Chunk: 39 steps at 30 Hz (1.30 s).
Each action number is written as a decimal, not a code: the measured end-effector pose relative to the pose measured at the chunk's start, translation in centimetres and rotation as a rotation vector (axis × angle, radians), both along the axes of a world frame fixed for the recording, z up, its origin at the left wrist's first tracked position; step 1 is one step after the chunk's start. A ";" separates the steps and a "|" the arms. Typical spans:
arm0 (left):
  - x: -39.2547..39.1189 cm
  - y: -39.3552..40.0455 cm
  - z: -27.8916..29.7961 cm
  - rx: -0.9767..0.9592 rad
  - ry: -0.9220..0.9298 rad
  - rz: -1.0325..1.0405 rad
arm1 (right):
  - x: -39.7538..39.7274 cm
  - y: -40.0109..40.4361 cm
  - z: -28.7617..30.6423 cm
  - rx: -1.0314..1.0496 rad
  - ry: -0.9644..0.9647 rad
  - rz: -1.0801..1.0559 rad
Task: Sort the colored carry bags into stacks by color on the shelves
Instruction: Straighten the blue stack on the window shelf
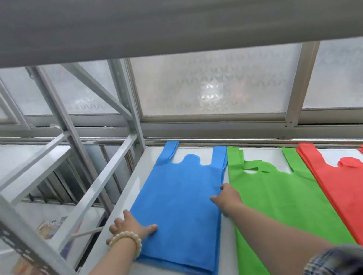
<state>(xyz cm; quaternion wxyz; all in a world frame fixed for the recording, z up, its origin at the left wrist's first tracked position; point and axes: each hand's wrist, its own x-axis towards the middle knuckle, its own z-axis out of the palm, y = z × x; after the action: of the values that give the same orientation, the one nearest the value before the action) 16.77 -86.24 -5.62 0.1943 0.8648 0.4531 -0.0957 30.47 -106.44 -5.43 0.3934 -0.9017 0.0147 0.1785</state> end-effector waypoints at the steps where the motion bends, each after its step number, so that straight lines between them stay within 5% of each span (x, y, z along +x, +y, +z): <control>1: -0.3 0.3 -0.1 -0.001 0.017 -0.010 | 0.0 0.4 -0.1 -0.004 0.008 -0.041; 6: -0.8 1.2 0.4 -0.101 -0.041 0.012 | 0.8 1.7 -0.3 -0.043 0.067 -0.157; 20: -2.7 1.3 0.5 -0.132 -0.083 -0.077 | 1.4 0.9 0.1 -0.454 0.132 0.154; 27: -1.6 0.6 1.3 -0.127 0.099 -0.151 | 1.0 1.2 2.4 -0.614 0.105 0.276; 39: -0.1 0.4 0.7 -0.115 0.018 -0.158 | 2.5 0.5 -0.3 -0.421 0.045 0.040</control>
<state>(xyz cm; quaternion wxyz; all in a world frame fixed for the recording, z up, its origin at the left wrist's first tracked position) 16.66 -85.79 -4.92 0.2315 0.8842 0.3792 -0.1445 32.96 -105.94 -5.74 0.1924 -0.9599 0.0426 0.1995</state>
